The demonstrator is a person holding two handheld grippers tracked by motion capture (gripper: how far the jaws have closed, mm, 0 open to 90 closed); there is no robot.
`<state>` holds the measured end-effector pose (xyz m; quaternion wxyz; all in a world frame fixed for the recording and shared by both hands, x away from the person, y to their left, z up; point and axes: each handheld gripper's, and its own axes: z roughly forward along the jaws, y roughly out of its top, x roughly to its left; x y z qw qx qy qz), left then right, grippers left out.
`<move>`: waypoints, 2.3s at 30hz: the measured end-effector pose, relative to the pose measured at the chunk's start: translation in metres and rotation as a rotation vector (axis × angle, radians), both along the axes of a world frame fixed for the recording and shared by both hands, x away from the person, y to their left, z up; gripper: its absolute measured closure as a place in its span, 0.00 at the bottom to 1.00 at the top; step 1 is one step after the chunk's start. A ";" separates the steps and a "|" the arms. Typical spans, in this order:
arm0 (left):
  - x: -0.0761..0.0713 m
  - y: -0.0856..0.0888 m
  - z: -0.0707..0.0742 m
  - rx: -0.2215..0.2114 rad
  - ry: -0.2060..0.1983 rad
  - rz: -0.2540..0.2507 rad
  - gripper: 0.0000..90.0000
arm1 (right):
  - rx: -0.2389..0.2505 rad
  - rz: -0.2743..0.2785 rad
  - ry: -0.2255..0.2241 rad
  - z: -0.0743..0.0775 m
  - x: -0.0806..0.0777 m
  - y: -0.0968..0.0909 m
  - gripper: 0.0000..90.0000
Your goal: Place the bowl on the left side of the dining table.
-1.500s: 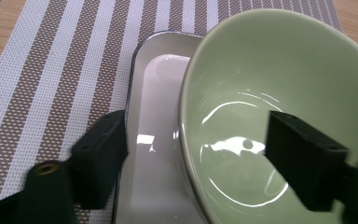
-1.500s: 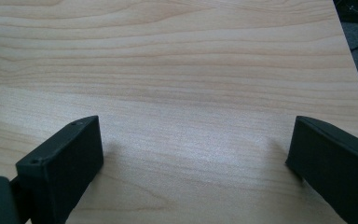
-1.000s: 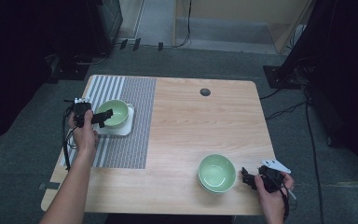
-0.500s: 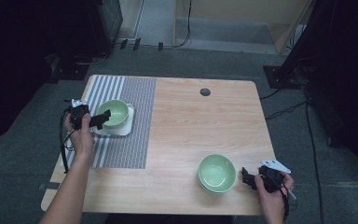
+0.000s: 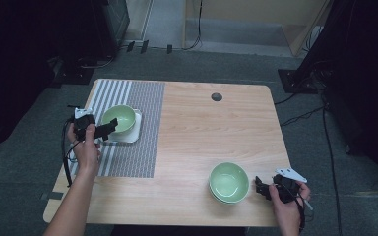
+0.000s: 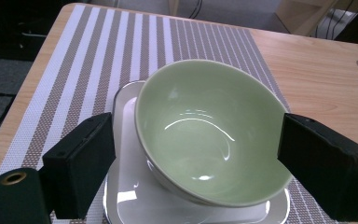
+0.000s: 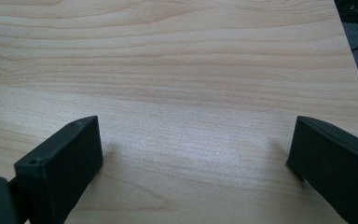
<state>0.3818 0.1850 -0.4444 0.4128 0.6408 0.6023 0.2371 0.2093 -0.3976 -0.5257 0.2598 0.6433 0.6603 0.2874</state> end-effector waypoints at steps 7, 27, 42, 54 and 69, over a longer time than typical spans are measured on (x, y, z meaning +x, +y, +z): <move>-0.010 -0.005 0.002 0.001 -0.024 -0.020 0.12 | 0.000 0.000 0.000 0.000 0.000 0.000 0.02; -0.040 -0.013 0.007 0.024 -0.056 -0.065 0.12 | 0.000 0.000 0.000 0.000 0.000 0.000 0.02; -0.066 -0.015 0.005 0.025 -0.067 -0.095 0.12 | 0.000 0.000 0.000 0.000 0.000 0.000 0.02; -0.084 -0.012 0.001 0.002 -0.064 -0.112 0.12 | 0.000 0.000 0.001 0.000 0.000 0.000 0.02; -0.104 -0.010 -0.002 -0.010 -0.077 -0.122 0.12 | 0.000 -0.001 0.001 0.000 0.000 0.000 0.02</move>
